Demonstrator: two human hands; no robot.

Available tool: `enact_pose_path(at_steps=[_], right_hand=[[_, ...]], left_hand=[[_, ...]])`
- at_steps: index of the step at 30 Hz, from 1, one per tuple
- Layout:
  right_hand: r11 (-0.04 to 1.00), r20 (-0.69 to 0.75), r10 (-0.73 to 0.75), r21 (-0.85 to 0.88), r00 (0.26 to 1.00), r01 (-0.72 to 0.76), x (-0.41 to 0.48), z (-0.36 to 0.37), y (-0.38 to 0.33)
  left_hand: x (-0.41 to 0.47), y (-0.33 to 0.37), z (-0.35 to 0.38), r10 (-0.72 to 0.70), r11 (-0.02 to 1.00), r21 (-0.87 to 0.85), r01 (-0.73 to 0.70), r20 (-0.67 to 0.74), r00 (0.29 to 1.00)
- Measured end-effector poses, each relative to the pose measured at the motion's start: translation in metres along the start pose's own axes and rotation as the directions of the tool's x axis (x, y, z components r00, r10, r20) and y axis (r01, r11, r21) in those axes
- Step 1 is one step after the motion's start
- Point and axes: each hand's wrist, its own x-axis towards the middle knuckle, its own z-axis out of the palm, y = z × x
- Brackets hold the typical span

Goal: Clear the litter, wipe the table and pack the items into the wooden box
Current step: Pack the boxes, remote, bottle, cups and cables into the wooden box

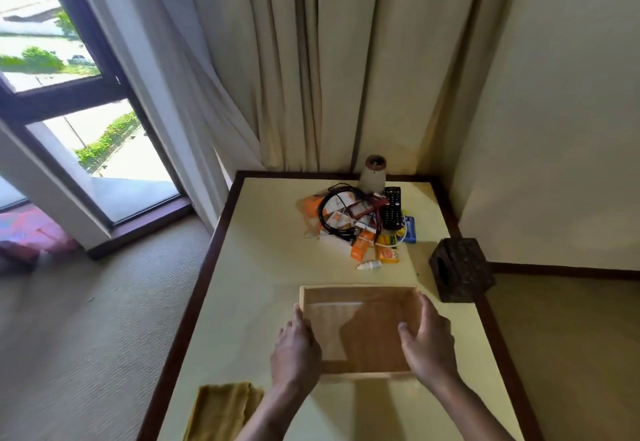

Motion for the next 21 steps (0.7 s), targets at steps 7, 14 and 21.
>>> enact_pose_path(at_steps=[7,14,21], right_hand=[[0.986,0.037,-0.089,-0.135,0.995,0.094,0.027,-0.006,0.008],[0.936,0.116,-0.282,-0.184,0.952,0.299,0.100,0.008,-0.045],[0.967,0.315,0.050,-0.252,0.948,0.033,0.222,0.094,-0.028]], left_hand=[[0.013,0.002,-0.001,-0.087,0.996,0.029,0.087,0.029,0.996],[0.068,0.017,-0.039,-0.029,0.999,-0.033,0.028,-0.044,0.999],[0.193,0.053,-0.060,0.101,0.989,-0.104,-0.103,-0.017,0.995]])
